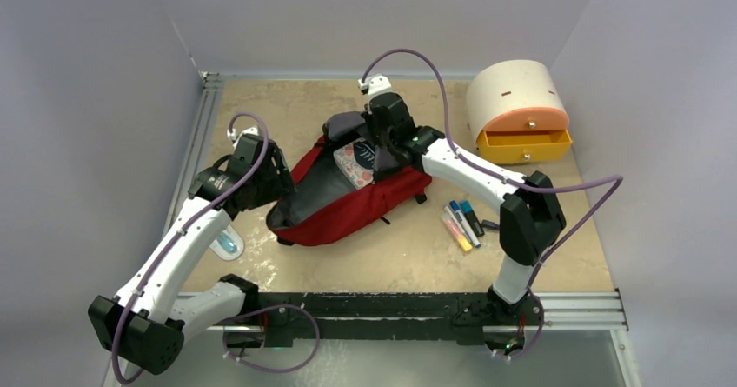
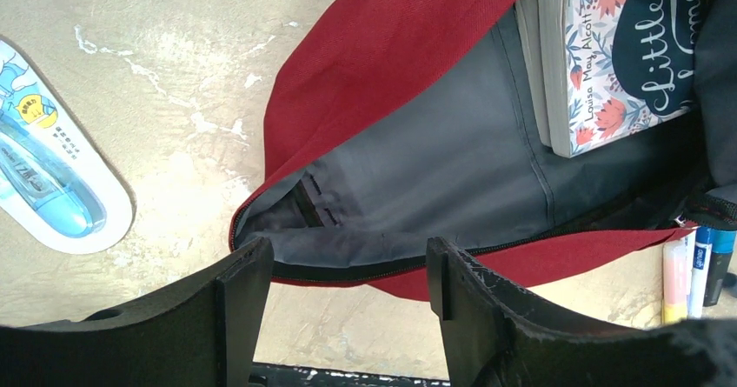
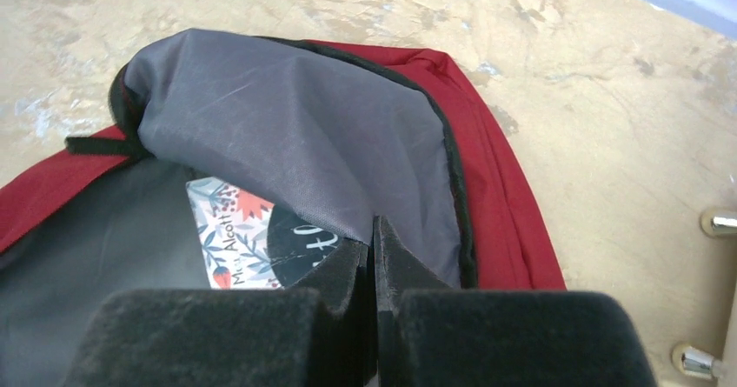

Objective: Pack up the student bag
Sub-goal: Place the book in the student bag, then zip the student bag at the center of the board.

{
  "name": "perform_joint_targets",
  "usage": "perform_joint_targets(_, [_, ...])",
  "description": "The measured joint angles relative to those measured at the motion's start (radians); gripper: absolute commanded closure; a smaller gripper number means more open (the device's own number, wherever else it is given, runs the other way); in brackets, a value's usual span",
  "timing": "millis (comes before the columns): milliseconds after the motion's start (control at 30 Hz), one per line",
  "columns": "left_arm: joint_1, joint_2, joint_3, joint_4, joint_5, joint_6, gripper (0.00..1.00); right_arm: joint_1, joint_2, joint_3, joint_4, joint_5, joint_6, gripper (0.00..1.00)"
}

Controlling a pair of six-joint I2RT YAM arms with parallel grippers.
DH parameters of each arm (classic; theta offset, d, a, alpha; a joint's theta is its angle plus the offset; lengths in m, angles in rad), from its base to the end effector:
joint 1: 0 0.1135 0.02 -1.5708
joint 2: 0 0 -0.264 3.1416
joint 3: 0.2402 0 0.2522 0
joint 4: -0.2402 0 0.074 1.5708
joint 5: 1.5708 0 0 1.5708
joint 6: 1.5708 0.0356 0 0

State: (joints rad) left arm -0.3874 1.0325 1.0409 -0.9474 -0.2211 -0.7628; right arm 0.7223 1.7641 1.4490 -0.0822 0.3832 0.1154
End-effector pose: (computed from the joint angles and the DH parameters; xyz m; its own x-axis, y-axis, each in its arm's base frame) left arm 0.1819 -0.0658 0.3145 -0.7119 -0.4376 -0.5492 -0.3365 0.8991 -0.2801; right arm 0.3246 0.2683 0.3123 -0.3292 -0.1477 -0.9326 -0.3187 0.9471 -0.0375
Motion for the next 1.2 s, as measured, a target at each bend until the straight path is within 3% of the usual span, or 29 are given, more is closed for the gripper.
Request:
perform_joint_targets(267, [0.021, 0.023, -0.005, 0.031, 0.009, 0.001, 0.34, -0.005, -0.043, -0.044, 0.005, -0.273, -0.048, 0.88])
perform_joint_targets(467, [0.192, 0.066, -0.029, 0.119, 0.108, 0.027, 0.35, 0.042, -0.071, -0.07, -0.001, -0.534, -0.065, 0.67])
perform_joint_targets(600, [0.231, 0.095, -0.032, 0.159, 0.153, 0.042, 0.34, 0.103, -0.076, -0.087, 0.002, -0.668, -0.061, 0.51])
perform_joint_targets(733, [0.231, 0.116, -0.035, 0.183, 0.185, 0.051, 0.34, 0.127, -0.121, -0.141, 0.013, -0.652, -0.011, 0.41])
perform_joint_targets(933, [0.237, 0.11, -0.053, 0.19, 0.195, 0.054, 0.35, 0.048, -0.195, -0.172, 0.063, -0.497, 0.09, 0.27])
perform_joint_targets(1200, [0.237, 0.077, -0.082, 0.19, 0.204, 0.068, 0.35, -0.065, -0.132, -0.164, 0.101, -0.439, 0.138, 0.29])
